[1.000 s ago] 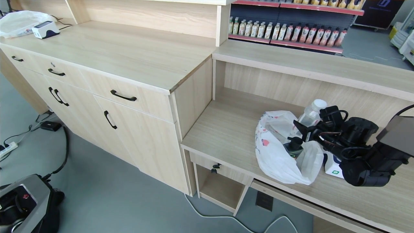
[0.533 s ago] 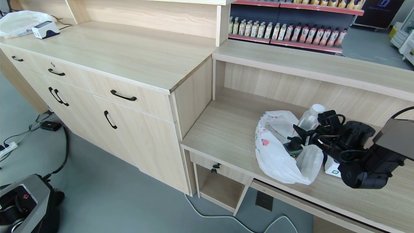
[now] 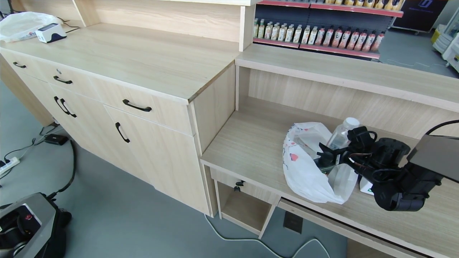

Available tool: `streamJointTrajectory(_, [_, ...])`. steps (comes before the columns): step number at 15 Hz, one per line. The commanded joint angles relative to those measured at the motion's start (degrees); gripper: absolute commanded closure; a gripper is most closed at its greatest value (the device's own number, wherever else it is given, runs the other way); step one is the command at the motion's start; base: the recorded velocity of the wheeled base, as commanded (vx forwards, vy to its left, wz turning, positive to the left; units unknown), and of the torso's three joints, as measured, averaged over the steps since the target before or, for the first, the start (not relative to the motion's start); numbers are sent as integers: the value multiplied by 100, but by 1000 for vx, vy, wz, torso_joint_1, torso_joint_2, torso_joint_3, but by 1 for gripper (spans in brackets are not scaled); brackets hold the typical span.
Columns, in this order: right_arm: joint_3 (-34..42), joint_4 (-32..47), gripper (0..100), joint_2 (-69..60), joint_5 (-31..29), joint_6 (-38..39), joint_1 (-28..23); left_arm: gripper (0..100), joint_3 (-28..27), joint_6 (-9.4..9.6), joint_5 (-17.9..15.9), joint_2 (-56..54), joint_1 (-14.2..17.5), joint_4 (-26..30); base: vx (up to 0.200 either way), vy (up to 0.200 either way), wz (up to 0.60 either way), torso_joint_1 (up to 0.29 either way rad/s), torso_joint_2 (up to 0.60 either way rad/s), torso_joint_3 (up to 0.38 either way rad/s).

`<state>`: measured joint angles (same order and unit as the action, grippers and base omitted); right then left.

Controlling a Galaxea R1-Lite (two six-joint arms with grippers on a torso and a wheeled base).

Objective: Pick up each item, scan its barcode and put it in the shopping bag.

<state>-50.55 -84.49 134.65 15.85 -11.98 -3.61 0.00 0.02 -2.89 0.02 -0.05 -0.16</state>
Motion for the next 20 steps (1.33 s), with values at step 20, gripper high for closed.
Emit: streamJointTrajectory(20, [301,2859,0,-4825,322,-929,-167,0,0,-2,-1,-2,-4,-2,0,0,-300,12,-26,-15])
